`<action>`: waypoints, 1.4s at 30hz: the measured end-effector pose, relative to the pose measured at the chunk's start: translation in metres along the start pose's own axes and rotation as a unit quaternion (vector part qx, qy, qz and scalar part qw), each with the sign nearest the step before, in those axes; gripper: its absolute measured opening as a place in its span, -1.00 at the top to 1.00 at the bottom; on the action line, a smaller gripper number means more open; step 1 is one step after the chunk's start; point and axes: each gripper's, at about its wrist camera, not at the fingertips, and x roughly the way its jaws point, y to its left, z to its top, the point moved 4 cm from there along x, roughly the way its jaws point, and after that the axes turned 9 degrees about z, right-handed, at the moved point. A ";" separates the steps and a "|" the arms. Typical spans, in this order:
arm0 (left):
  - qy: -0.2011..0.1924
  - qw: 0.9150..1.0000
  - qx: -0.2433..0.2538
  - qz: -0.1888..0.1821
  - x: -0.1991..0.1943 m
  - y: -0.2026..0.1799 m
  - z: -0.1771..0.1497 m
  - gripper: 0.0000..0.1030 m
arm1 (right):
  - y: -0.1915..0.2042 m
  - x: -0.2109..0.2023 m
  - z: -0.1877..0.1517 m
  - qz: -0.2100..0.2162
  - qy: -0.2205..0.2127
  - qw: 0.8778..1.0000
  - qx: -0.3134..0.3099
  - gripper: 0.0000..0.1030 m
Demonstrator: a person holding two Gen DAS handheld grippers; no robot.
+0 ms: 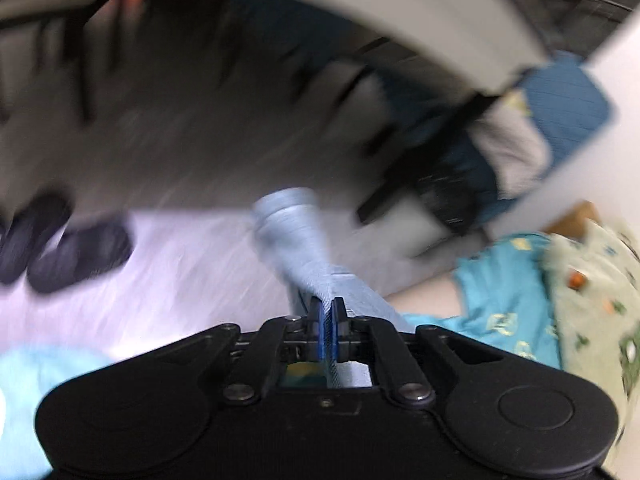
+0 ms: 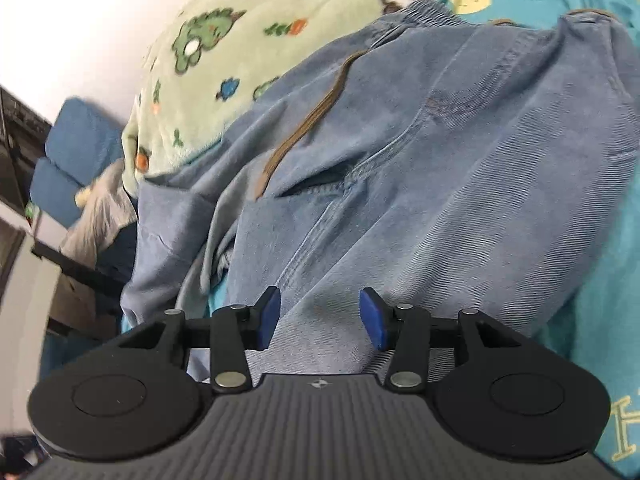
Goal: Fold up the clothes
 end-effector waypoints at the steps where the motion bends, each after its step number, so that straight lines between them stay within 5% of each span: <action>1: 0.012 1.000 -0.007 0.009 0.003 0.004 -0.002 0.94 | -0.001 -0.003 0.002 -0.002 -0.006 1.000 -0.001 0.07; 5: 0.033 0.999 0.002 0.011 -0.002 0.009 -0.005 0.86 | -0.007 -0.014 0.011 -0.013 -0.027 1.000 0.010 0.07; 10: 0.085 0.993 0.021 -0.075 -0.032 0.018 -0.021 0.59 | -0.014 -0.030 0.026 -0.030 -0.062 0.998 0.001 0.07; 16: 0.092 0.981 0.098 -0.142 -0.078 0.019 -0.053 0.13 | -0.037 -0.036 0.047 -0.069 -0.083 0.994 0.022 0.04; 27: 0.100 0.931 0.264 -0.232 -0.119 -0.046 -0.128 0.08 | -0.070 -0.078 0.105 -0.112 -0.122 0.983 0.076 -0.02; 34: 0.096 0.889 0.368 -0.255 -0.099 -0.121 -0.194 0.08 | -0.116 -0.086 0.130 -0.155 -0.138 0.972 0.107 -0.29; 42: 0.107 0.859 0.414 -0.281 -0.056 -0.142 -0.239 0.08 | -0.170 -0.054 0.139 -0.130 -0.127 0.963 0.199 -0.39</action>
